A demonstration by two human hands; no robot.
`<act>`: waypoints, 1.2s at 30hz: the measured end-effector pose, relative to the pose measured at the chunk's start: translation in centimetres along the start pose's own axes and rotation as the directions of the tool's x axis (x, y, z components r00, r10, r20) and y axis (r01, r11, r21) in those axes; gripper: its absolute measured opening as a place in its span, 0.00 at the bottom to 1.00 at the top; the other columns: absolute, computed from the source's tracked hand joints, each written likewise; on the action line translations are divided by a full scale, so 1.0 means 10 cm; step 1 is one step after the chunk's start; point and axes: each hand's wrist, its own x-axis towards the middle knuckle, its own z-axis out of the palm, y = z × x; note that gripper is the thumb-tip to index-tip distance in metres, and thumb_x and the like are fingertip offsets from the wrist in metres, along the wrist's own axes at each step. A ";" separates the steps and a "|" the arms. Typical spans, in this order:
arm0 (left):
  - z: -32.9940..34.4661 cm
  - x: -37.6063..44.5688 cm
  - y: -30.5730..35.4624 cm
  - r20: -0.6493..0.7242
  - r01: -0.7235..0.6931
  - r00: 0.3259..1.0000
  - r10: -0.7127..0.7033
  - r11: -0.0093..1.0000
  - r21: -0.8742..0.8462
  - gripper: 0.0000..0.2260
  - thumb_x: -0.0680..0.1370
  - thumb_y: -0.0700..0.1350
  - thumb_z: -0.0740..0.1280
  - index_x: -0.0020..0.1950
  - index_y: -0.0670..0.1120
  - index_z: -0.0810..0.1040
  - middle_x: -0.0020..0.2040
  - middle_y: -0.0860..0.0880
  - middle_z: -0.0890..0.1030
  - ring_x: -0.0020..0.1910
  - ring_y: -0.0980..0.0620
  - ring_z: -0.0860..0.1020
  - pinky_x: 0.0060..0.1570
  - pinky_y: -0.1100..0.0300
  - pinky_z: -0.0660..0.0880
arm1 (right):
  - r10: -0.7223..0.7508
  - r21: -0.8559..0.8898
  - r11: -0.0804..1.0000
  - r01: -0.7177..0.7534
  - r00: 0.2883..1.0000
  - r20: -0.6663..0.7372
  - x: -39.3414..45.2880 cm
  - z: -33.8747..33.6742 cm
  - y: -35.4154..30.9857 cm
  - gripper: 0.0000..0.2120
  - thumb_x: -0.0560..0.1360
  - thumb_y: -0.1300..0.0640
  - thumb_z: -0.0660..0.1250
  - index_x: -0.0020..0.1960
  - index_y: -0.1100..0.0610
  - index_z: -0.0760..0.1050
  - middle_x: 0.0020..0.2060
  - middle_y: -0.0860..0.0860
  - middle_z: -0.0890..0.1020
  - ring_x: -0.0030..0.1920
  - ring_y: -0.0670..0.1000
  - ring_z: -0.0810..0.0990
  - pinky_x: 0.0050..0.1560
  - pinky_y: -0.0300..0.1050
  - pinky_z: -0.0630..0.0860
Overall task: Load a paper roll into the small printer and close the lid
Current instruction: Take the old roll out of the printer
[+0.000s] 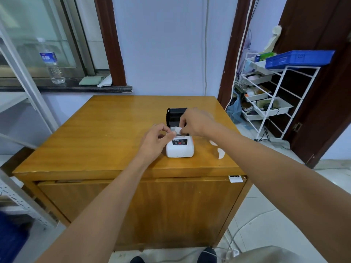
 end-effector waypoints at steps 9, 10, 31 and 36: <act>0.01 0.01 -0.02 0.016 0.006 1.000 -0.005 1.000 -0.030 0.15 0.75 0.67 0.67 0.49 0.56 0.79 0.58 0.52 0.81 0.54 0.50 0.83 0.53 0.41 0.80 | 0.168 0.529 0.845 -0.074 0.977 -0.132 -0.26 -0.05 0.40 0.04 0.75 0.54 0.77 0.47 0.53 0.83 0.32 0.41 0.77 0.34 0.42 0.75 0.38 0.38 0.69; 0.01 0.01 -0.02 0.021 0.002 1.000 -0.001 1.000 -0.021 0.15 0.76 0.67 0.67 0.50 0.56 0.79 0.58 0.52 0.81 0.55 0.51 0.83 0.54 0.42 0.80 | 0.193 0.548 0.832 -0.087 0.971 -0.140 -0.29 -0.05 0.46 0.05 0.75 0.54 0.76 0.48 0.54 0.83 0.31 0.41 0.75 0.34 0.42 0.74 0.38 0.38 0.70; 0.03 0.00 -0.01 -0.006 0.011 1.000 -0.011 1.000 0.016 0.11 0.82 0.57 0.66 0.62 0.56 0.78 0.63 0.53 0.79 0.57 0.53 0.81 0.50 0.53 0.81 | 0.327 0.277 0.910 -0.308 0.945 -0.024 -0.37 0.23 0.68 0.12 0.70 0.45 0.80 0.51 0.48 0.87 0.61 0.54 0.80 0.72 0.56 0.68 0.61 0.52 0.74; 0.07 0.00 -0.02 -0.018 -0.027 0.999 0.029 0.993 0.119 0.12 0.83 0.56 0.64 0.63 0.54 0.79 0.62 0.51 0.77 0.57 0.53 0.80 0.50 0.57 0.79 | 0.287 0.257 0.919 -0.300 0.954 0.088 -0.40 0.11 0.72 0.31 0.71 0.38 0.76 0.70 0.49 0.76 0.69 0.54 0.76 0.70 0.56 0.74 0.64 0.55 0.76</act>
